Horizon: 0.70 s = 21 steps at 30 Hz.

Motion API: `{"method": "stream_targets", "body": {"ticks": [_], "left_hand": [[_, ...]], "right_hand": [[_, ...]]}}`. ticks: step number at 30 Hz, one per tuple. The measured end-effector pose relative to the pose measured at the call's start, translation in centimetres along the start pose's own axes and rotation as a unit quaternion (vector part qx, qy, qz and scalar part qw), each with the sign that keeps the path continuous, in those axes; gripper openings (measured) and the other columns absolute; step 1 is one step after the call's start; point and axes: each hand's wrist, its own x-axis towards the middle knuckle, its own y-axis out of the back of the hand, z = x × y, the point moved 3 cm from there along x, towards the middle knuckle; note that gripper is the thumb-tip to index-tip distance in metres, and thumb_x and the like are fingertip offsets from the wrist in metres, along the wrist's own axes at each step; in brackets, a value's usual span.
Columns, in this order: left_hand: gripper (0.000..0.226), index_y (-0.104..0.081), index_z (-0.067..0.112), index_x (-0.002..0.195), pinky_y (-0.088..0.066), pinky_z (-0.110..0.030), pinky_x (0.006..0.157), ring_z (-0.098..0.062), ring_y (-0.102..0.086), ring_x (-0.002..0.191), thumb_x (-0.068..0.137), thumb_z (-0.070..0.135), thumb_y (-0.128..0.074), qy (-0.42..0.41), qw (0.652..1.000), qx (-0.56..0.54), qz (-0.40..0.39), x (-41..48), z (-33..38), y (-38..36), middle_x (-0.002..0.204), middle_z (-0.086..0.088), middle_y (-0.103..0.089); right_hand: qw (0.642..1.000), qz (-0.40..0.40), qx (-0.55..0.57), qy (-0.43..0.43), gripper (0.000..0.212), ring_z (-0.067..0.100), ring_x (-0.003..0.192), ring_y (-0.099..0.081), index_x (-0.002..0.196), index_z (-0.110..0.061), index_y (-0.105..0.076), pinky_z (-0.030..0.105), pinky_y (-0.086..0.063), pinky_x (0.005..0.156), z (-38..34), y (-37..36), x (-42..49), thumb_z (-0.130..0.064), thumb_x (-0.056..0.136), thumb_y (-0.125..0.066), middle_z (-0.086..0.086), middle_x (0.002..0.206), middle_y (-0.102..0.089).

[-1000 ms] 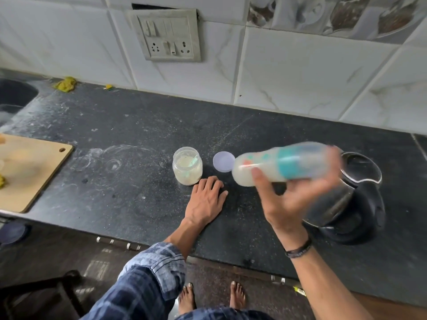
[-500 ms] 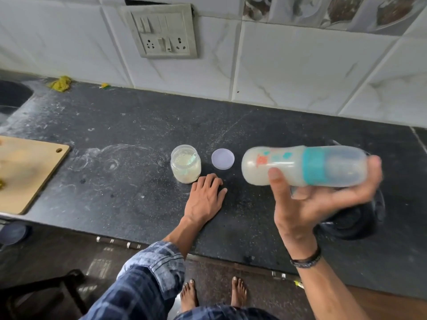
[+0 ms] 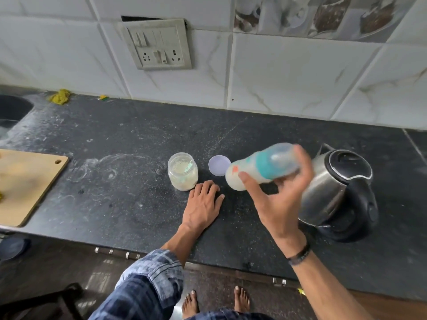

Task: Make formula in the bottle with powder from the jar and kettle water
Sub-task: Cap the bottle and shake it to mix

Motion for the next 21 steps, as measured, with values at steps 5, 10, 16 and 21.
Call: {"method": "stream_targets", "body": {"ticks": [5, 10, 16, 21], "left_hand": [[0.028, -0.056, 0.02, 0.118, -0.045, -0.04, 0.088, -0.023, -0.05, 0.103, 0.104, 0.044, -0.051, 0.003, 1.0, -0.001, 0.01, 0.0, 0.1, 0.1, 0.123, 0.001, -0.055], [0.033, -0.057, 0.017, 0.124, -0.047, -0.043, 0.087, -0.026, -0.051, 0.1, 0.101, 0.041, -0.056, -0.004, 1.0, 0.001, 0.029, -0.1, 0.2, 0.3, 0.12, -0.003, -0.058], [0.033, -0.057, 0.017, 0.12, -0.049, -0.044, 0.085, -0.027, -0.052, 0.098, 0.101, 0.043, -0.05, -0.006, 0.999, 0.011, 0.034, -0.1, 0.3, 0.4, 0.117, -0.003, -0.058], [0.029, -0.055, 0.02, 0.118, -0.046, -0.042, 0.088, -0.025, -0.051, 0.101, 0.103, 0.044, -0.05, 0.0, 1.0, 0.002, 0.016, 0.0, 0.2, 0.2, 0.122, 0.0, -0.055]], "right_hand": [[0.985, 0.07, -0.029, 0.152, 0.088, 0.004, 0.139, -0.045, 0.151, -0.015, -0.027, 0.028, -0.05, 0.111, -0.4, 1.1, 0.8, -0.034, 0.088, -0.085, -0.013, 0.154, -0.034], [0.999, -0.047, -0.01, -0.007, 0.096, 0.013, 0.122, -0.064, 0.15, -0.043, -0.03, 0.048, -0.063, 0.091, 0.4, -0.2, 0.7, -0.025, 0.08, -0.093, -0.033, 0.142, -0.047], [0.999, -0.036, -0.026, -0.03, 0.091, 0.021, 0.119, -0.066, 0.149, -0.043, -0.033, 0.049, -0.063, 0.091, 0.7, -0.7, -0.2, -0.027, 0.081, -0.092, -0.01, 0.143, -0.051], [0.996, 0.037, 0.013, 0.084, 0.097, 0.011, 0.126, -0.059, 0.151, -0.031, -0.028, 0.033, -0.059, 0.097, -1.0, 1.0, 1.2, -0.018, 0.079, -0.091, -0.024, 0.146, -0.045]]}}
